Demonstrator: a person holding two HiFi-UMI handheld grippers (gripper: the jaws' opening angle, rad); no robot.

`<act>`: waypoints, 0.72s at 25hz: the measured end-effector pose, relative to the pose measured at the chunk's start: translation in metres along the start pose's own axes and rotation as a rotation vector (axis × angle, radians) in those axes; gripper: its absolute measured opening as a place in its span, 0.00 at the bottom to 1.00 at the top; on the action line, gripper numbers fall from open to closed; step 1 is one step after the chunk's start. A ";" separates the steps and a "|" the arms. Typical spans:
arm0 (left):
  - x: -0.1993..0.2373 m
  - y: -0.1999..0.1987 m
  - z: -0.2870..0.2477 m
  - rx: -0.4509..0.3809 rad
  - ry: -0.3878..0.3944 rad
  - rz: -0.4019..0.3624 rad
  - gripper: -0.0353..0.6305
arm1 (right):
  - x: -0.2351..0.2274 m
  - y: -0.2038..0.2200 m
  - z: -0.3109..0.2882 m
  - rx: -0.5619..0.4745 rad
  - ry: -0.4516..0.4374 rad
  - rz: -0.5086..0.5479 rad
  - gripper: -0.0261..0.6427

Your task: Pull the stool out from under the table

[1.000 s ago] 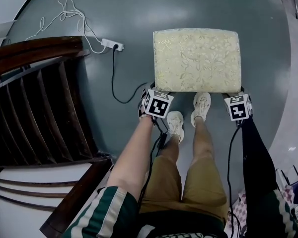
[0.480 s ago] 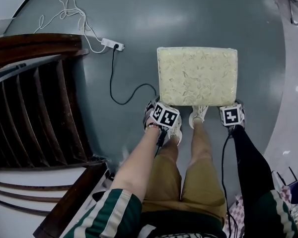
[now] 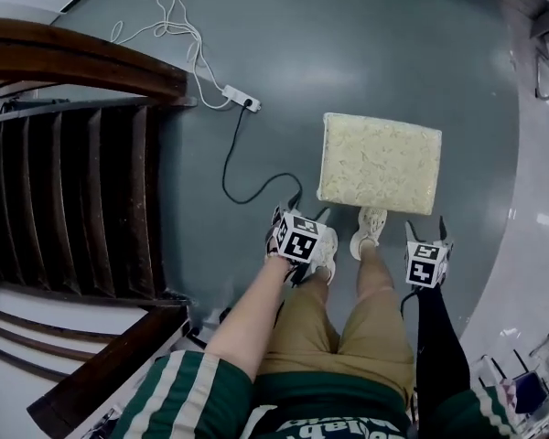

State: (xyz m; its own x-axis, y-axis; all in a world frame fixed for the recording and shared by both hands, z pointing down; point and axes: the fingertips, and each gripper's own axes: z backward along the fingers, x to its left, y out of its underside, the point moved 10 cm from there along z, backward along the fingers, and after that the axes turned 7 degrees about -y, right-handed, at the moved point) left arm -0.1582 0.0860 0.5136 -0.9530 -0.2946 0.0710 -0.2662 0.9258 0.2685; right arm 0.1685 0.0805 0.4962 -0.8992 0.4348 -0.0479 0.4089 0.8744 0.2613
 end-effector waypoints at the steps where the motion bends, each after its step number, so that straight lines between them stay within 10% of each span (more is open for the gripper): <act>1: 0.002 -0.014 0.025 -0.059 -0.001 -0.016 0.56 | 0.005 -0.021 0.025 -0.093 0.007 0.019 0.63; 10: 0.017 -0.187 0.262 -0.596 -0.076 -0.013 0.56 | 0.014 -0.221 0.233 -0.642 -0.047 0.160 0.62; 18: 0.001 -0.294 0.423 -0.958 -0.132 -0.049 0.53 | -0.007 -0.295 0.364 -0.889 -0.140 0.216 0.59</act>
State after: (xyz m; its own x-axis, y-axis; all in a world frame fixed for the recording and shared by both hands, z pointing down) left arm -0.1419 -0.0866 0.0285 -0.9680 -0.2452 -0.0539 -0.1310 0.3101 0.9416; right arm 0.1106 -0.1020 0.0682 -0.7666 0.6420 -0.0130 0.2437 0.3097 0.9190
